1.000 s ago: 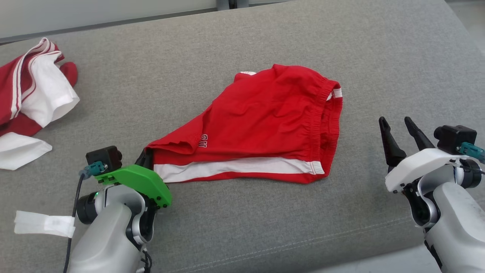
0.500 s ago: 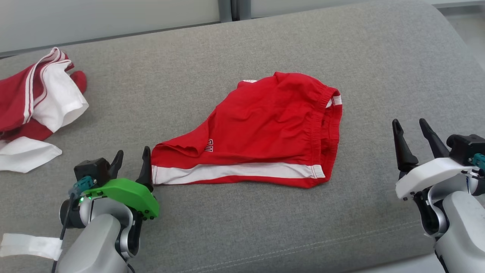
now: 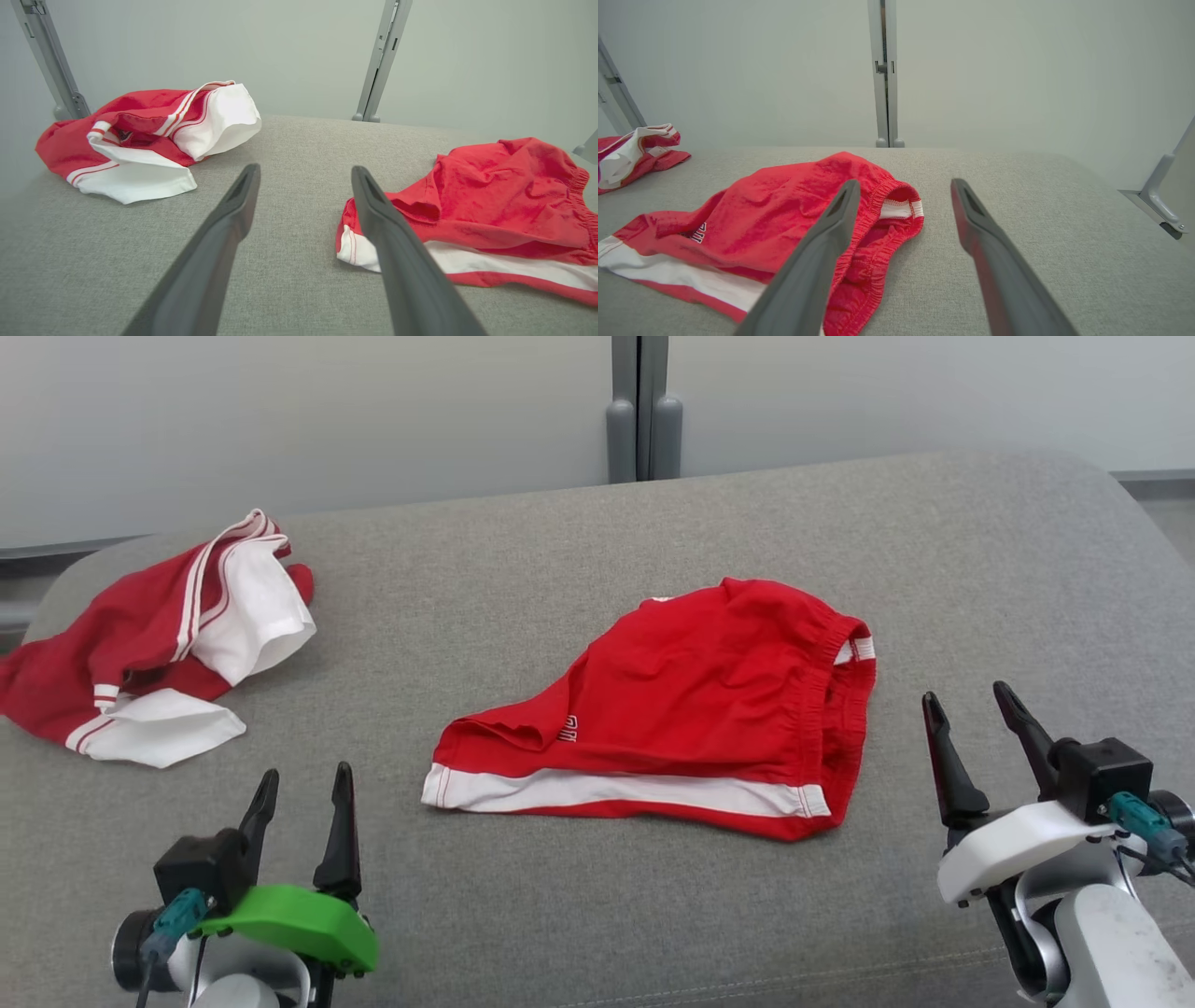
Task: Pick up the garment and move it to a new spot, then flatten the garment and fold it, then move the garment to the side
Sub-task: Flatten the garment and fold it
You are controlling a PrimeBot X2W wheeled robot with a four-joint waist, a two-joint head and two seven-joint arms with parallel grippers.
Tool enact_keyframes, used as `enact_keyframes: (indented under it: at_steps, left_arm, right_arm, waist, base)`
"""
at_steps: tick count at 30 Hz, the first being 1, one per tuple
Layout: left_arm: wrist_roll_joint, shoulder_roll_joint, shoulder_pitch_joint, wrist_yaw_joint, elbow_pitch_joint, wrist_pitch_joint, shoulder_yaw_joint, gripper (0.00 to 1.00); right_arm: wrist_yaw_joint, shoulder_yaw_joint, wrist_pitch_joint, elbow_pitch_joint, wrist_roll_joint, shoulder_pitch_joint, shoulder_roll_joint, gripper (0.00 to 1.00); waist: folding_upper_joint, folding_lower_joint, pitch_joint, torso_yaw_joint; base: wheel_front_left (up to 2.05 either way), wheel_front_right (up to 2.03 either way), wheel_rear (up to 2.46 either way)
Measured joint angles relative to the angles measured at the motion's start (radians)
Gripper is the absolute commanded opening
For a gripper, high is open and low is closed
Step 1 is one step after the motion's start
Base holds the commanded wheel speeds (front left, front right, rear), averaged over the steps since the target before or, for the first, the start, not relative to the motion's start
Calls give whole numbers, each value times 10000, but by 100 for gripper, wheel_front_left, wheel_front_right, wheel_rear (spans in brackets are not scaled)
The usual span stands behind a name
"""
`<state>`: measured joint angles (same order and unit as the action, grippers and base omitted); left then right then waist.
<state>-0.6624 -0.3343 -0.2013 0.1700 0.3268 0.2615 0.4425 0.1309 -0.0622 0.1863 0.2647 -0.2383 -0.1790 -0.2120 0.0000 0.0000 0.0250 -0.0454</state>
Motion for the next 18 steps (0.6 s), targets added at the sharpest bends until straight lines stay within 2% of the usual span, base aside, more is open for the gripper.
enact_keyframes:
  at_steps: [8, 18]
  left_arm:
    - [203, -433, 1480, 637, -1486, 10, -493, 100]
    - [-107, -767, 2679, 1170, -2577, -151, -800, 100]
  right_arm:
    - [2, 33, -499, -1220, 794, 913, 775, 100]
    - [0, 186, -639, -1674, 1081, 1714, 1175, 100]
  waist:
    - [0, 0, -568, 250]
    - [0, 0, -838, 258]
  base:
    - [0, 0, 0]
    - [0, 0, 0]
